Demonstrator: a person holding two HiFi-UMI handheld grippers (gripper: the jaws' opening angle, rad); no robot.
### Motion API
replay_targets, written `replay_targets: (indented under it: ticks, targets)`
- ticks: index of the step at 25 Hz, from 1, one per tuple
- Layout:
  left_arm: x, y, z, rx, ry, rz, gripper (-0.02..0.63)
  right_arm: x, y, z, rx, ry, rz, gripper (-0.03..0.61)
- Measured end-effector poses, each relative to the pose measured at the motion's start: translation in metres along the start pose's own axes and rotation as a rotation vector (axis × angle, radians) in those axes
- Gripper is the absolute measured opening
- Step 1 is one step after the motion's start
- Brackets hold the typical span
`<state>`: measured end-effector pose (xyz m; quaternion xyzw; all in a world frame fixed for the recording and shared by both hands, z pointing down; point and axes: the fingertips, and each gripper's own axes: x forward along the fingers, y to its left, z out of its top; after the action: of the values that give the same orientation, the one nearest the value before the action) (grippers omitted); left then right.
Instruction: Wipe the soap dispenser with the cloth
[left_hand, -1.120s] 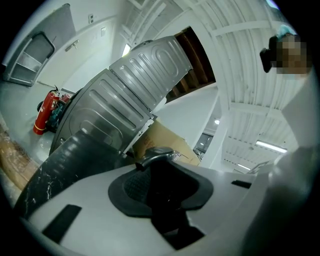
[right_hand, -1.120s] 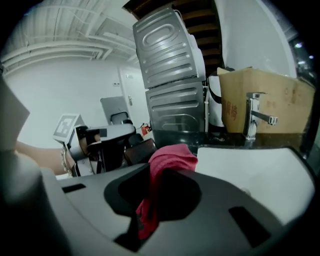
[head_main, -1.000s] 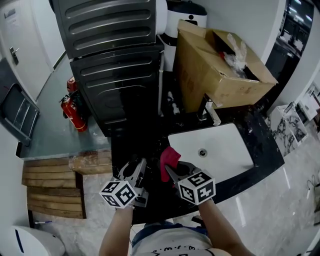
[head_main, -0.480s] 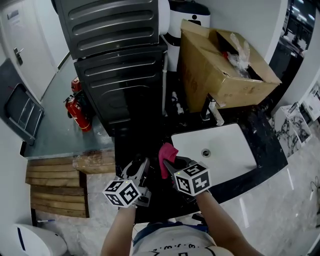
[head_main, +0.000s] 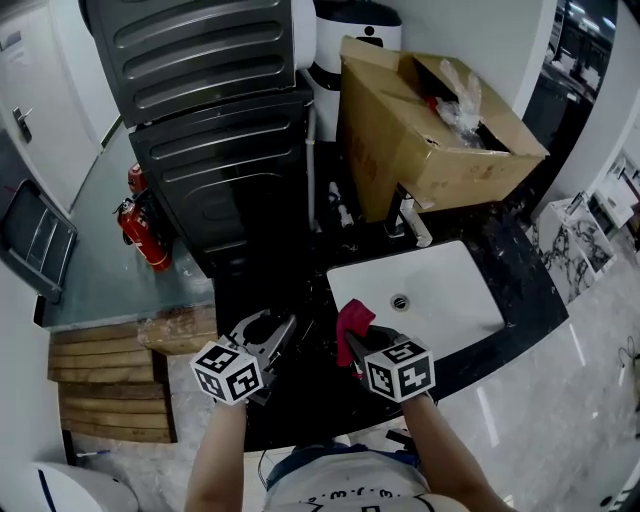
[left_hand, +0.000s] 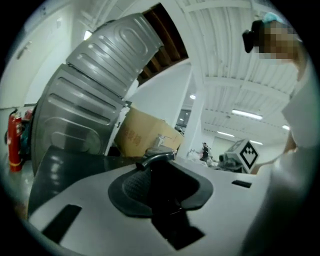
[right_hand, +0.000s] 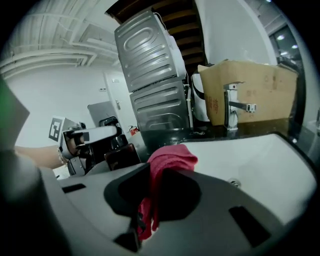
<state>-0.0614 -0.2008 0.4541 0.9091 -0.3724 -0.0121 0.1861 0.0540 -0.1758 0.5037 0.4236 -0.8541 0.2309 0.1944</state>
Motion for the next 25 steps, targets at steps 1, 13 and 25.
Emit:
replay_targets:
  ticks: [1, 13, 25]
  targets:
    - [0.005, -0.005, -0.001, 0.067, 0.029, -0.054, 0.107, -0.005, -0.005, 0.001, 0.006, -0.010, -0.011, 0.049]
    - [0.012, -0.022, -0.010, 0.381, 0.226, -0.362, 0.117, -0.038, -0.032, -0.015, 0.069, -0.016, -0.070, 0.049]
    - [-0.016, 0.004, -0.003, 0.247, 0.048, 0.245, 0.233, -0.023, -0.001, -0.005, 0.073, -0.034, 0.014, 0.049]
